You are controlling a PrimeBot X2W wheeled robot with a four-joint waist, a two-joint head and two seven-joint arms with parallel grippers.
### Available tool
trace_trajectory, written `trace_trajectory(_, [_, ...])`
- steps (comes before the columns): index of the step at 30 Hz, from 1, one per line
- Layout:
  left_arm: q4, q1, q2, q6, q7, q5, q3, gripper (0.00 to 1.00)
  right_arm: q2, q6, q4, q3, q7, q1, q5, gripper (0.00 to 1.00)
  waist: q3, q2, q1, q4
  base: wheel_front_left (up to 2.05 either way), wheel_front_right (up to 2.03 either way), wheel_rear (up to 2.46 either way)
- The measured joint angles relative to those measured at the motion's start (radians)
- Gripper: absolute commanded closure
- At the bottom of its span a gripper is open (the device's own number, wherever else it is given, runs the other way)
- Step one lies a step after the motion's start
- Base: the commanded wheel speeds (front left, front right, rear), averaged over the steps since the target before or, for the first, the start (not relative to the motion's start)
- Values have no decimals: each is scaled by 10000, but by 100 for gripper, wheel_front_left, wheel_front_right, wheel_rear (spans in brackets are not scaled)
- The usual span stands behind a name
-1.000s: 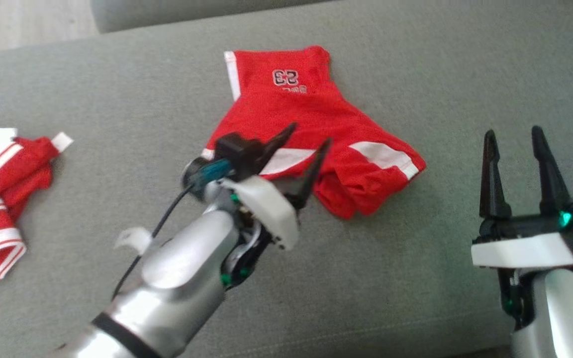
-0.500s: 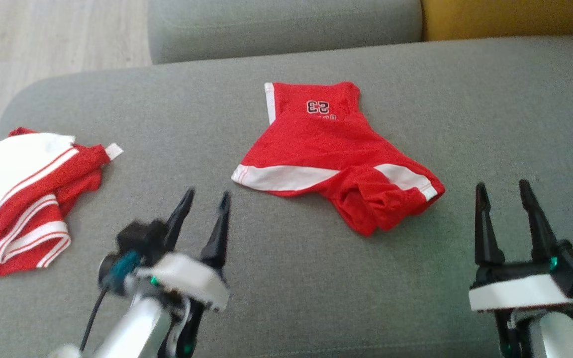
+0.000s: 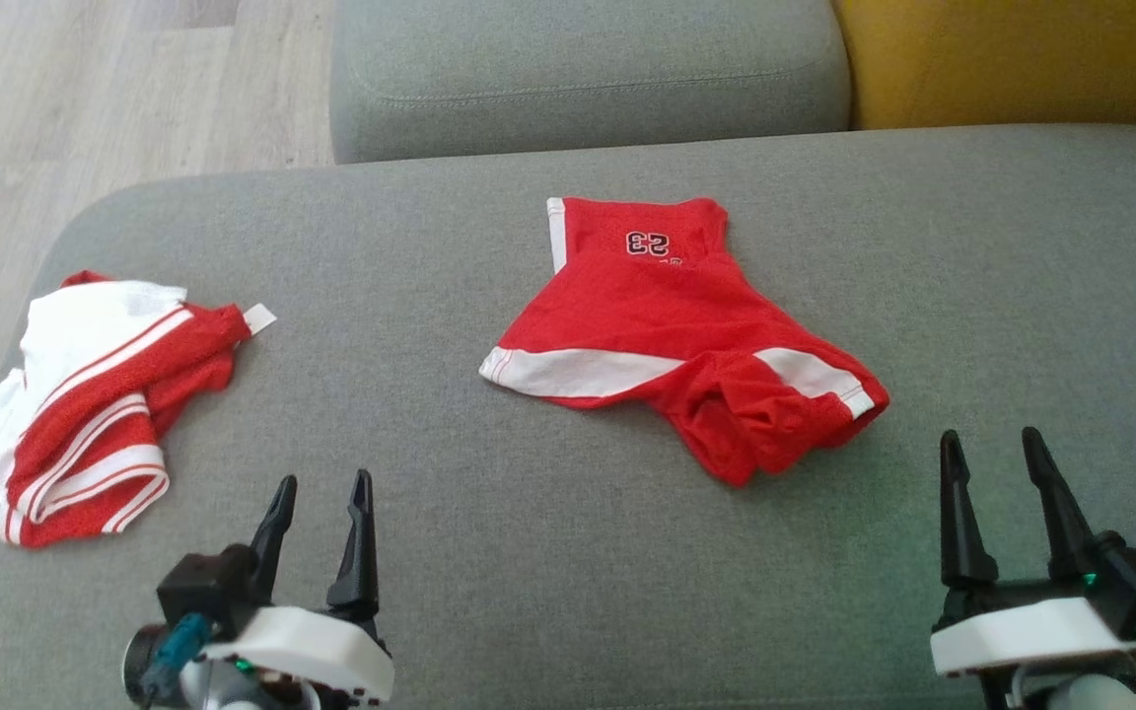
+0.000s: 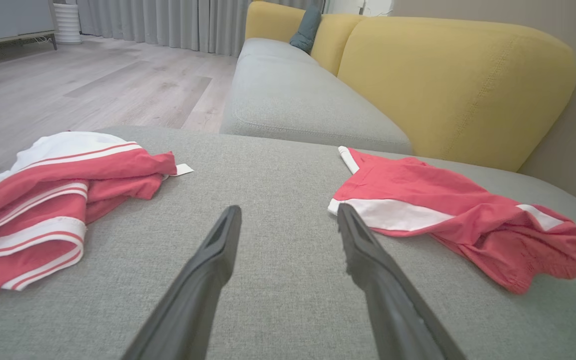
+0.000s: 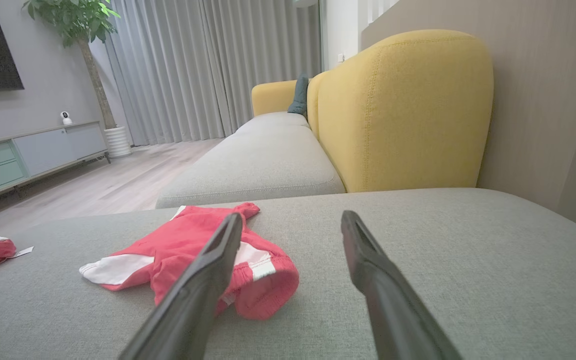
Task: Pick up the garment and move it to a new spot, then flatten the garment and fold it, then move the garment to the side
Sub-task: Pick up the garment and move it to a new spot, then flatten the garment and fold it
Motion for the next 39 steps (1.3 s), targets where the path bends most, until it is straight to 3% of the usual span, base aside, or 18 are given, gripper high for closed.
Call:
trace_trajectory(11, [217,150,-435,-568,0,449,493,0,0,-2,165,69,0,-3,-4,0,80,0,0,-41,0,0,0])
trace_trajectory(39, [591,149,-867,-1011,0,1064,1087,0,0,0,257,56,0,-19,-17,0,123,0,0,38,0,0,0])
